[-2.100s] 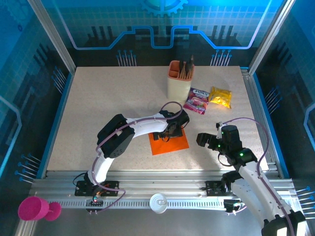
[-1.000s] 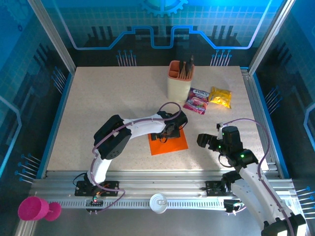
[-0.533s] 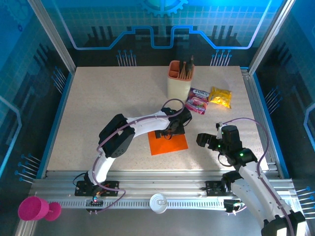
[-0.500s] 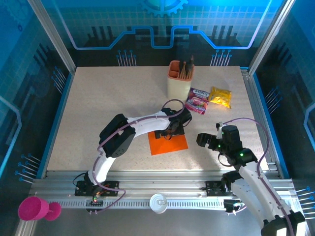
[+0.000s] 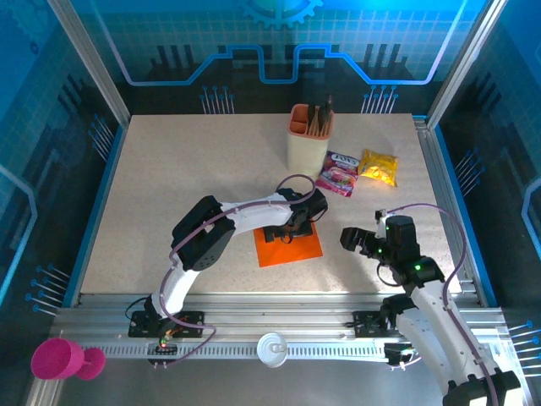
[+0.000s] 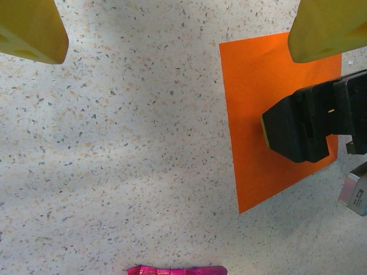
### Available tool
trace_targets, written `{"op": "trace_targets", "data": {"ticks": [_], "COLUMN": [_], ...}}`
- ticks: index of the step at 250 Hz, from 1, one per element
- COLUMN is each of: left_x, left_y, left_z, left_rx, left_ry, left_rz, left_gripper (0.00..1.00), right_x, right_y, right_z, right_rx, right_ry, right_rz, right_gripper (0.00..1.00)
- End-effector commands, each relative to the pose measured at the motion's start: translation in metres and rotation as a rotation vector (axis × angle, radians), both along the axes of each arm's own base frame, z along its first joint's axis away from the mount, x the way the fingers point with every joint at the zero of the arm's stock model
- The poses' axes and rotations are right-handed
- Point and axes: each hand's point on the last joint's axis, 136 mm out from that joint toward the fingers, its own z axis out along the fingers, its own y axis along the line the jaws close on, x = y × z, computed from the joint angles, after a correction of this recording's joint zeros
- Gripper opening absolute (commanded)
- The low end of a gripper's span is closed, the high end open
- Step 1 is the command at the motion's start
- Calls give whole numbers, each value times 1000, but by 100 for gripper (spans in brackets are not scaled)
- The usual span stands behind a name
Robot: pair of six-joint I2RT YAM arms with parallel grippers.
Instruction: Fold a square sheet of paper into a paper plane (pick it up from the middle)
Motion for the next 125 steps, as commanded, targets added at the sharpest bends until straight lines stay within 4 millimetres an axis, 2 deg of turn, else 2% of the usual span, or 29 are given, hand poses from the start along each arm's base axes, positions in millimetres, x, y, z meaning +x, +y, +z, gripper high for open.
{"op": "trace_targets", "data": {"ticks": [1, 55, 89, 125], "left_x": [-16, -15, -8, 0], "left_y": [16, 18, 17, 7], "left_z": [-19, -16, 4, 30], "left_rx": [59, 54, 30, -69], "left_ry": [60, 40, -22, -119], "left_rz": [1, -11, -41, -91], "left_gripper": [89, 77, 67, 50], "right_x": [-4, -4, -5, -6], "right_y": [-2, -1, -2, -2], "right_z": [-1, 1, 1, 1], "right_rx": [3, 6, 5, 7], "right_ry": [6, 5, 6, 11], "right_rz": [4, 6, 3, 3], "right_gripper": [99, 99, 99, 99]}}
